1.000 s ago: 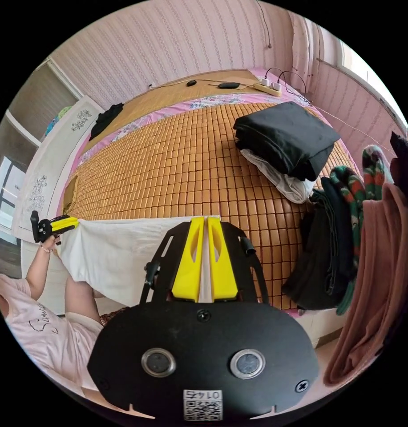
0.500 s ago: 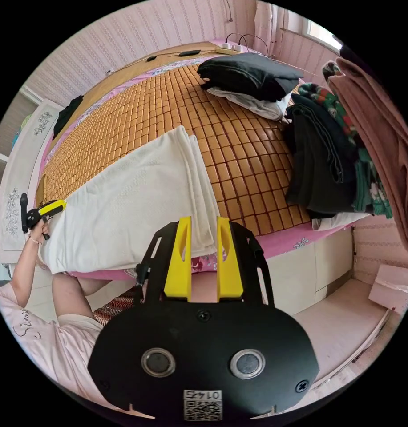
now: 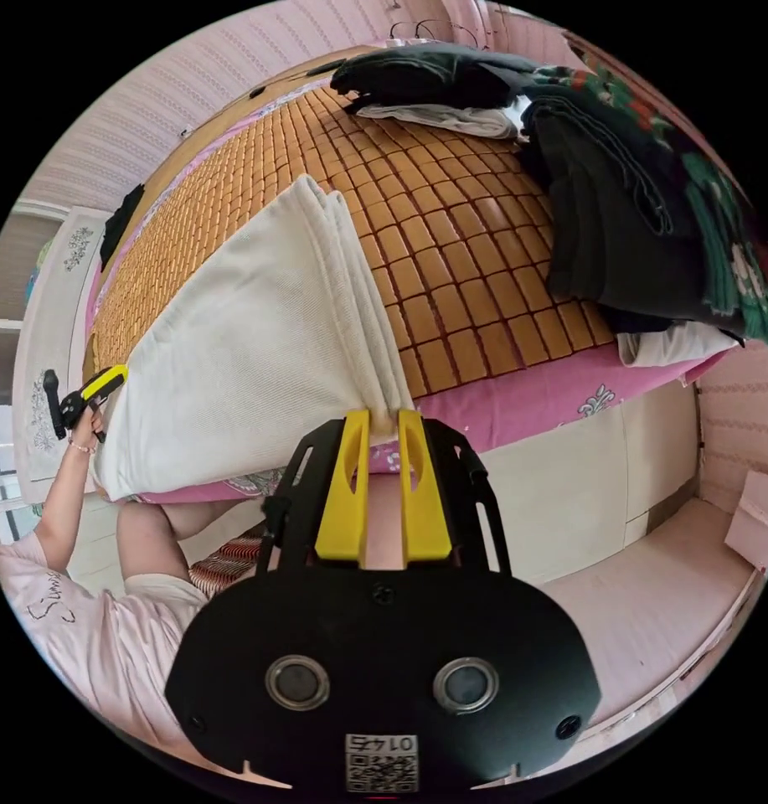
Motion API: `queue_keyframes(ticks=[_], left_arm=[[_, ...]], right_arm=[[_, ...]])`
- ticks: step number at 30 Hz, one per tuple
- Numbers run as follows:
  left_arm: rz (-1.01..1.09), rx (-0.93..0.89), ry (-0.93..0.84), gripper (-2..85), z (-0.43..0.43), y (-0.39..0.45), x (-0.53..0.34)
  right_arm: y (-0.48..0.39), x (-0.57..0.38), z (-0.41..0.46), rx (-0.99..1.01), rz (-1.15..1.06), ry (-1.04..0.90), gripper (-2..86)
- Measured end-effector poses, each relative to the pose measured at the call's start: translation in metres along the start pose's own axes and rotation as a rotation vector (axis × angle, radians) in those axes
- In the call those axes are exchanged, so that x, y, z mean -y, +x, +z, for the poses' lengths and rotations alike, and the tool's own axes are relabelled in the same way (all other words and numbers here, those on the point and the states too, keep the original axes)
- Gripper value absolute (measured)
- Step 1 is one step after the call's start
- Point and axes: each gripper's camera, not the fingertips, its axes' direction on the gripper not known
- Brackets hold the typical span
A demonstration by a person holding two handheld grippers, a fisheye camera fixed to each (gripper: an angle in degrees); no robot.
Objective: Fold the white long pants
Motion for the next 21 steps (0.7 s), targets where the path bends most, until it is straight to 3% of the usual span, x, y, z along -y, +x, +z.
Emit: queue_keyframes(ticks=[5,8,9,13,18,21], left_arm=[[-0.029,-0.034,0.083,0.3,-0.038,-0.009,-0.010],[-0.056,-0.085,0.001,0.4,-0.017,-0.012,-0.013],[-0.070,-0.069,0.072,0.4,-0.020,-0.012,-0.019],[-0.088,-0.076,0.086,0.5,-0.044,-0.018,-0.031],[-0.284,-0.105,0.254,0.8,-0.115,-0.062,-0.129],[-0.441,-0.075,0.302,2.8,-0.149,-0.103,-0.217]], right_arm=[[-0.034,0.005,-0.035,-0.077,-0.055,0.041,4.6],[-0.041,0.021,0.000,-0.149,-0.040,-0.052,5.1],[-0.044,0.024,0.008,-0.151,-0.049,-0.060,5.2],[-0.070,0.031,-0.003,-0.254,-0.098,-0.050,7.3],[-0.118,0.051,-0.032,-0.390,-0.184,0.011,5.1],[-0.197,0.075,-0.043,-0.395,-0.408,0.127,4.9]])
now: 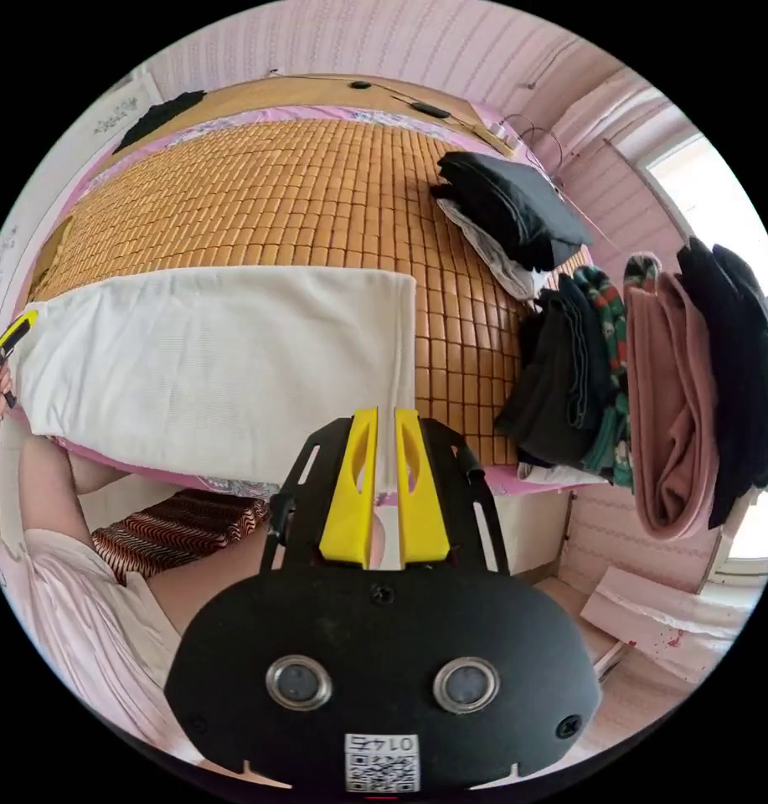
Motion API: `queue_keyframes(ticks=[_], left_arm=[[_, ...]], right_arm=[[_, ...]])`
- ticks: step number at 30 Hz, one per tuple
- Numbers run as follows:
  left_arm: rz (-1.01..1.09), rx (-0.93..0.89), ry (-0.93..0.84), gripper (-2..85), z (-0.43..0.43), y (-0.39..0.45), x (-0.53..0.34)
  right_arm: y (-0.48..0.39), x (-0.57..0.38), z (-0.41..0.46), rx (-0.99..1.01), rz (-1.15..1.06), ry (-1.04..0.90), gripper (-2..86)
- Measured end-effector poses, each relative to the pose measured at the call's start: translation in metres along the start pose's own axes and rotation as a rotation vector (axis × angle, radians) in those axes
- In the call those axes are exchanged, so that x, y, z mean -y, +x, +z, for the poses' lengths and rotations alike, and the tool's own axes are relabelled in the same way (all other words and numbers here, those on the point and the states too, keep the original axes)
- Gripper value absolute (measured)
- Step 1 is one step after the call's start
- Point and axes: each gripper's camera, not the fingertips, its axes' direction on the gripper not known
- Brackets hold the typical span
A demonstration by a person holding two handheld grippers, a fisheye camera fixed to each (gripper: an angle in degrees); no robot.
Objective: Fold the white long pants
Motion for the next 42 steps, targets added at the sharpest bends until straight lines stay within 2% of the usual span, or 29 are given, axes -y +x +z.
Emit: queue_keyframes(ticks=[3,5,6,8,9,11,13,15,17,19,20,21,23,26,31,36,39,41,42], left_arm=[[-0.125,0.071,-0.001,5.8,-0.049,-0.063,-0.057],[-0.210,0.068,0.008,7.5,-0.075,-0.097,-0.091],[-0.250,0.064,0.034,7.9,-0.092,-0.116,-0.111],[-0.277,0.073,0.076,9.2,-0.115,-0.138,-0.135],[-0.277,0.079,0.088,10.0,-0.126,-0.149,-0.147],[-0.266,0.095,0.078,10.9,-0.136,-0.165,-0.160],[-0.245,0.084,0.068,12.1,-0.142,-0.180,-0.166],[-0.216,0.014,0.063,13.5,-0.146,-0.201,-0.167],[-0.198,-0.004,0.065,15.2,-0.147,-0.216,-0.164],[-0.180,-0.011,0.074,16.5,-0.147,-0.231,-0.160],[-0.158,-0.035,0.081,17.1,-0.146,-0.240,-0.156],[-0.131,-0.068,0.088,17.8,-0.144,-0.247,-0.151],[-0.073,-0.116,0.088,19.3,-0.139,-0.253,-0.141],[0.036,-0.138,0.069,19.4,-0.134,-0.247,-0.125],[0.183,-0.114,0.092,8.1,-0.135,-0.229,-0.120],[0.014,-0.128,-0.056,3.3,-0.145,-0.244,-0.102],[-0.198,-0.111,-0.211,3.7,-0.123,-0.269,-0.085],[-0.264,-0.070,-0.311,4.6,-0.099,-0.282,-0.078],[-0.309,-0.069,-0.348,5.2,-0.085,-0.288,-0.076]], right_arm=[[-0.087,0.077,-0.019,0.216,-0.264,0.121,8.3],[-0.179,0.143,-0.036,0.465,-0.496,0.202,10.2],[-0.206,0.159,-0.042,0.521,-0.555,0.213,10.6],[-0.323,0.215,-0.068,0.704,-0.819,0.233,12.1],[-0.354,0.227,-0.074,0.727,-0.878,0.231,12.7],[-0.475,0.269,-0.097,0.786,-1.075,0.197,15.6],[-0.558,0.294,-0.105,0.760,-1.153,0.161,18.8],[-0.632,0.315,-0.102,0.722,-1.212,0.070,21.3],[-0.705,0.335,-0.081,0.641,-1.263,-0.105,22.0],[-0.733,0.342,-0.074,0.690,-1.321,-0.229,15.8],[-0.735,0.339,-0.085,0.712,-1.382,-0.176,7.9],[-0.733,0.335,-0.094,0.729,-1.428,-0.122,4.0],[-0.722,0.310,-0.127,0.757,-1.614,0.061,2.6],[-0.715,0.283,-0.156,0.822,-1.802,0.108,1.9],[-0.730,0.262,-0.182,0.815,-1.953,0.118,1.8],[-0.771,0.299,-0.188,0.717,-1.826,0.163,2.8],[-0.821,0.338,-0.158,0.578,-1.623,0.077,5.0],[-0.856,0.352,-0.119,0.410,-1.534,-0.021,6.5],[-0.860,0.355,-0.114,0.400,-1.513,-0.035,7.1]])
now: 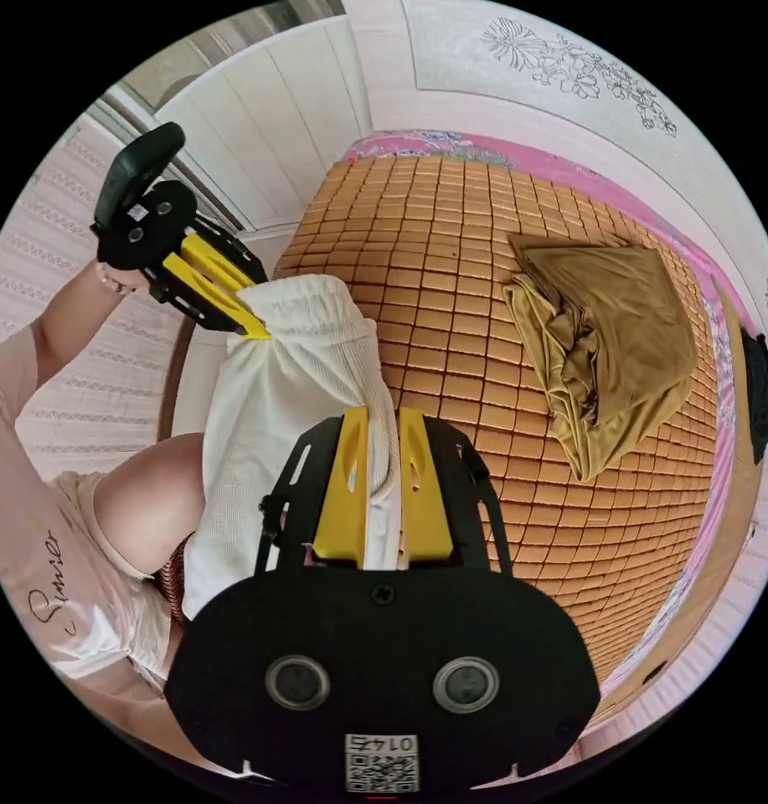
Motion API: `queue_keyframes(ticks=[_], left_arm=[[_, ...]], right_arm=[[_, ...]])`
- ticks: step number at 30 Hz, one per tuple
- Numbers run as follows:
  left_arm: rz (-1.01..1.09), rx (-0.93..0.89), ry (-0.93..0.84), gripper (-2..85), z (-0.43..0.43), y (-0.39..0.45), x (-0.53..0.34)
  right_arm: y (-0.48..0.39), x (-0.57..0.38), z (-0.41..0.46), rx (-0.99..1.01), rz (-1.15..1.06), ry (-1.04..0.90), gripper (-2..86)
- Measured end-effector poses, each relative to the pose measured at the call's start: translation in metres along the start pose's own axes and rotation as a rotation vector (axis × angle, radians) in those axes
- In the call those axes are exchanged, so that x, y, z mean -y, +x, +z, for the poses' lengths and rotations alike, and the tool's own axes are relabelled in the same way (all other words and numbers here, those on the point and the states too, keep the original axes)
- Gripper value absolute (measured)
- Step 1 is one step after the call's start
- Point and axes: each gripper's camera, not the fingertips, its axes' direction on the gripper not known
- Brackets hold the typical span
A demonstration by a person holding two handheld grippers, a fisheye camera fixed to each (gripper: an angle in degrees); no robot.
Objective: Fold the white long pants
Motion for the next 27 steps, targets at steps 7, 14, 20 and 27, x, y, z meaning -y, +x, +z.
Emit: queue_keyframes(ticks=[7,14,20,27], left_arm=[[-0.077,0.030,0.033,8.3,-0.009,0.001,0.001],[-0.039,0.240,0.250,5.1,-0.053,0.045,-0.039],[0.331,-0.007,0.214,3.6,0.007,0.201,-0.032],[0.487,-0.213,0.165,3.7,0.117,0.357,0.001]], right_arm=[[0.014,-0.097,-0.066,0.006,0.209,0.224,3.9],[-0.011,-0.276,-0.044,-0.090,0.567,-0.014,7.9],[-0.003,-0.294,-0.007,0.020,0.672,-0.059,2.3],[0.018,-0.290,-0.008,0.071,0.754,0.003,1.3]])
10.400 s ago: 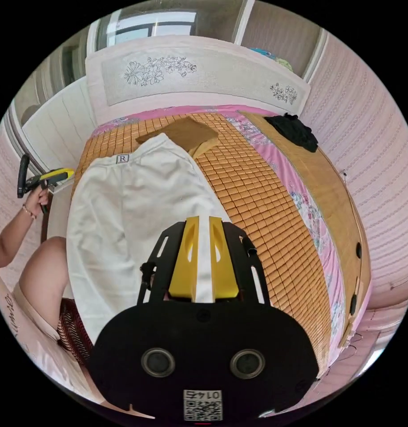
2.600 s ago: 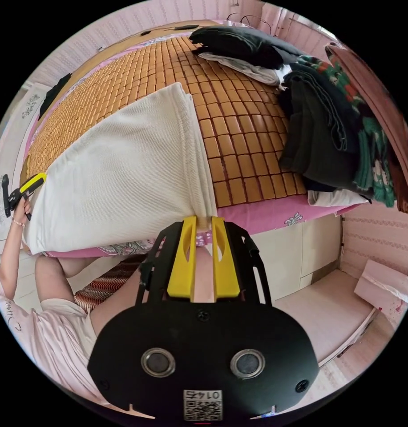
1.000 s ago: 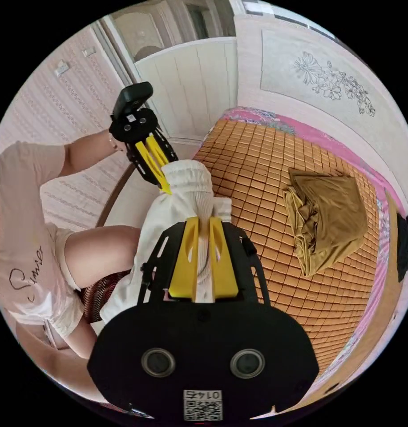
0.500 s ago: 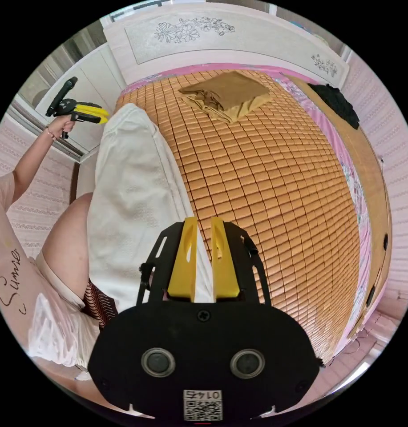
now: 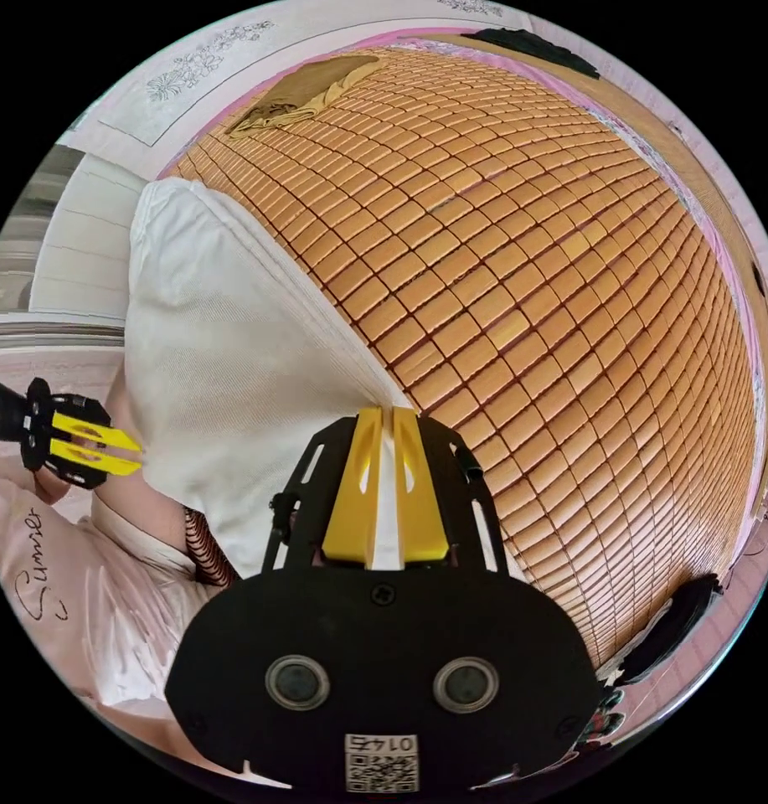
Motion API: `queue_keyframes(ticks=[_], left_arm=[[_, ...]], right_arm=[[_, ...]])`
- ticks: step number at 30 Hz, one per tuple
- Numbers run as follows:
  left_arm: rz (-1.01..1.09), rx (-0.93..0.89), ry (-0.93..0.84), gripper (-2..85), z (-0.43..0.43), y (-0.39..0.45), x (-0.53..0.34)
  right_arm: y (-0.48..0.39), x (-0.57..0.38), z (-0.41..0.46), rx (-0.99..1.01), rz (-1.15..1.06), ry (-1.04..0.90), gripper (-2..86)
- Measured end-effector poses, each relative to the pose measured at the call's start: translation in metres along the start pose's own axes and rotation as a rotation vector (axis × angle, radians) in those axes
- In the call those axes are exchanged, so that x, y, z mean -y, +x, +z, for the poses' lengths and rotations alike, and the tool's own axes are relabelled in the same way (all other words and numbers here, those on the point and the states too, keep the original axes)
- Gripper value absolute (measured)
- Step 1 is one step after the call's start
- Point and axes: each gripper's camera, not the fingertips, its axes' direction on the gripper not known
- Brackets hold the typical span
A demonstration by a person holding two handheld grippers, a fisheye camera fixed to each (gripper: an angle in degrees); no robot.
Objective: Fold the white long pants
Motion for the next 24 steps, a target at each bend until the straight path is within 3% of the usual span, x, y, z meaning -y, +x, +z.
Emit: queue_keyframes(ticks=[5,12,18,24], left_arm=[[0.109,0.169,-0.229,1.2,0.090,0.023,0.011],[0.217,0.189,-0.232,-0.7,0.098,0.041,0.008],[0.106,0.362,-0.077,-0.8,0.104,0.029,0.016],[0.114,0.358,-0.217,-0.8,0.175,-0.010,0.025]], right_arm=[[-0.014,0.016,-0.018,-0.053,-0.039,-0.029,1.4],[-0.048,0.035,-0.007,-0.216,-0.169,-0.140,1.6],[-0.065,0.039,-0.004,-0.326,-0.190,-0.134,1.7],[-0.043,0.037,0.007,-0.239,-0.177,-0.141,1.8]])
